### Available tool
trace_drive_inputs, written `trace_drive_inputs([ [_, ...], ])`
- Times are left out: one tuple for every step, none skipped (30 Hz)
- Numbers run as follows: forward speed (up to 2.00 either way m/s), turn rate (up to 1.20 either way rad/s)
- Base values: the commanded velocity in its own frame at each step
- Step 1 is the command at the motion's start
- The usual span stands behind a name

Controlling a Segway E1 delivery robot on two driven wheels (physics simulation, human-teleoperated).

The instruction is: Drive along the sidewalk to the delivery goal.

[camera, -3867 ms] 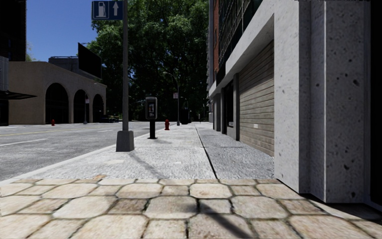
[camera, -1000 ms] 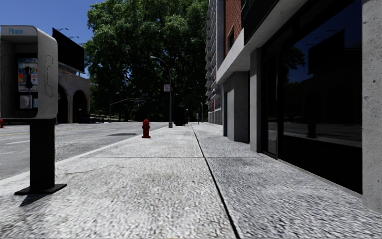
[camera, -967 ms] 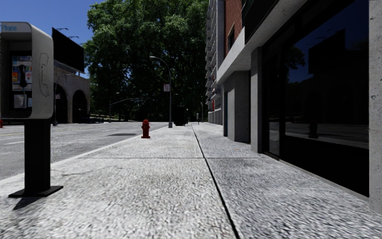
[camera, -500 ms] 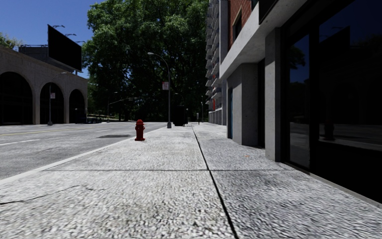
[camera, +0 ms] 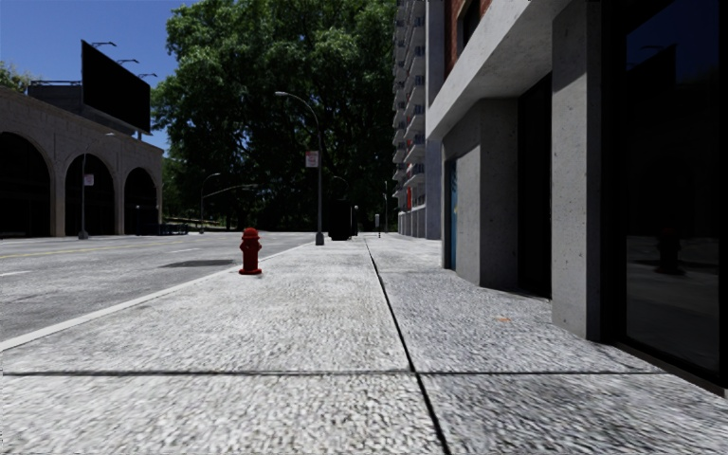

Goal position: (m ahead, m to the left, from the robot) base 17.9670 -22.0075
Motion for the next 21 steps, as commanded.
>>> trace_drive_inputs([
  [2.0,0.0],
  [2.0,0.0],
  [2.0,0.0],
  [2.0,0.0],
  [2.0,0.0],
  [2.0,0.0],
  [2.0,0.0],
  [2.0,0.0],
  [2.0,0.0],
  [2.0,0.0],
  [2.0,0.0],
  [2.0,0.0],
  [2.0,0.0],
  [2.0,0.0],
  [2.0,0.0],
  [2.0,0.0],
  [2.0,0.0],
  [2.0,0.0],
  [2.0,0.0],
  [2.0,0.0],
  [2.0,0.0],
])
